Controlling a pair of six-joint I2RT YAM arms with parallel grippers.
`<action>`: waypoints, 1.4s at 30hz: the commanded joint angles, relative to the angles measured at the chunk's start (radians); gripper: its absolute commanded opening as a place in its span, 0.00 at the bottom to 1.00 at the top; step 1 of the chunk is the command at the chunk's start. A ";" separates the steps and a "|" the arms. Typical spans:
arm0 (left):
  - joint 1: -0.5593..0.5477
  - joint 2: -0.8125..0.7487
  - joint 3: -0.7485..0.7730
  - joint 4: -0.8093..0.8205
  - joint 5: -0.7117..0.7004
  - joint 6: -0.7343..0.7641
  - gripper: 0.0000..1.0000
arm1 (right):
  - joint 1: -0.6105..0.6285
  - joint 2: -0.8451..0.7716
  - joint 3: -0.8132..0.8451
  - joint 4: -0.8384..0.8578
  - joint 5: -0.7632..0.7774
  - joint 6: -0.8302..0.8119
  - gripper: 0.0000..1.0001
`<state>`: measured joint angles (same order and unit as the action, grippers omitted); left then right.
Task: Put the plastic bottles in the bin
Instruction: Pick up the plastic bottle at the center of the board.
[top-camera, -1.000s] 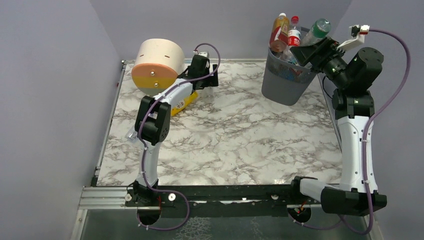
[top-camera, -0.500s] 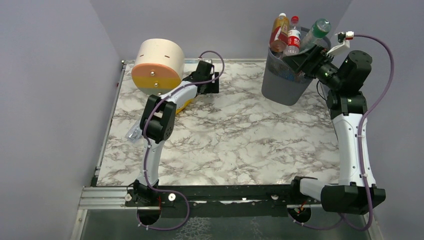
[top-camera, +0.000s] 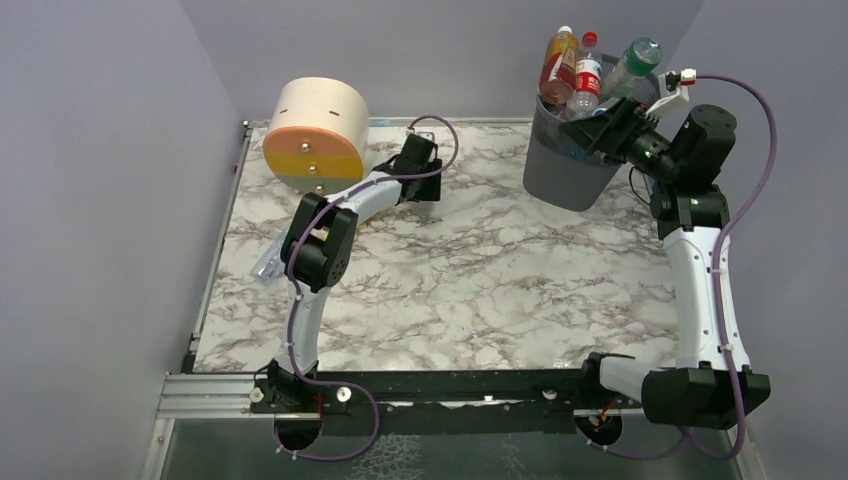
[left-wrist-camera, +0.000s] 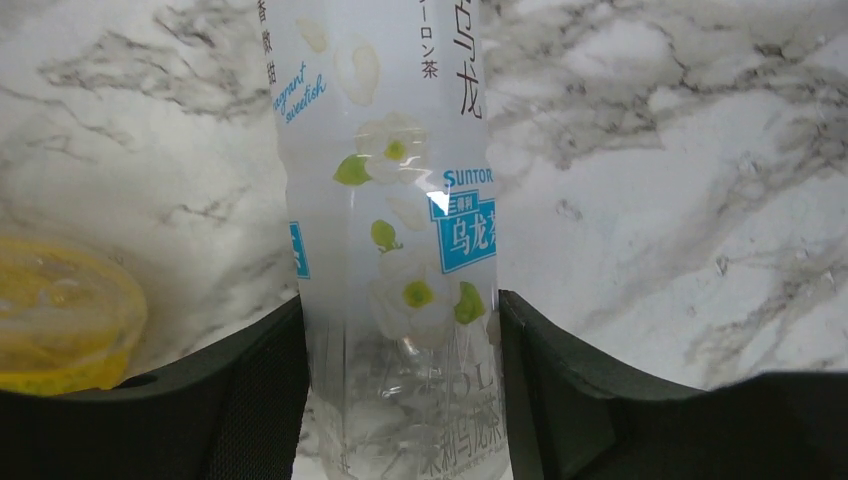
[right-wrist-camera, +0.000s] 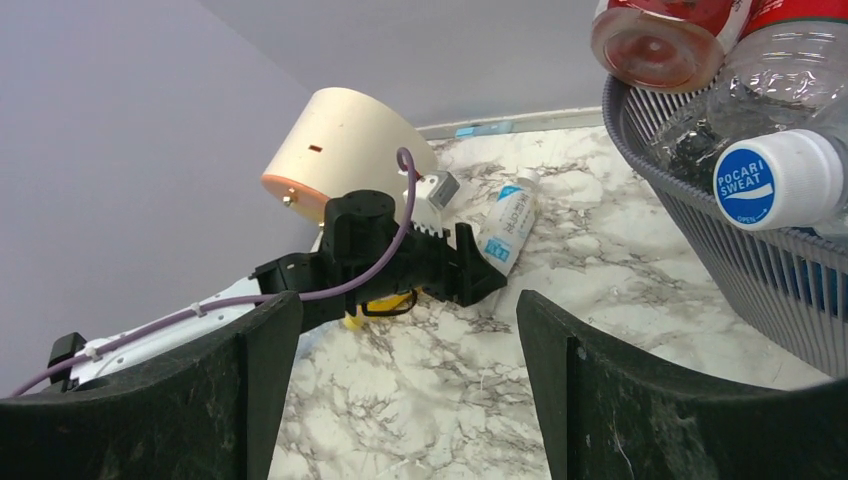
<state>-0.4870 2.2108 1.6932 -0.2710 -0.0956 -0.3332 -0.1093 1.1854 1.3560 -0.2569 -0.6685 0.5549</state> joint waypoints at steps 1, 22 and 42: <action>-0.045 -0.128 -0.090 -0.031 0.094 -0.009 0.56 | 0.005 -0.002 0.000 -0.007 -0.061 -0.020 0.81; -0.107 -0.821 -0.449 0.000 0.662 -0.078 0.57 | 0.125 -0.004 -0.027 -0.065 -0.073 -0.081 0.82; -0.108 -1.056 -0.678 -0.067 0.732 -0.074 0.59 | 0.461 0.263 0.092 -0.068 0.221 -0.264 0.81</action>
<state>-0.5961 1.1885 1.0416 -0.3481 0.6189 -0.4179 0.3309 1.4010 1.4075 -0.3428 -0.5190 0.3477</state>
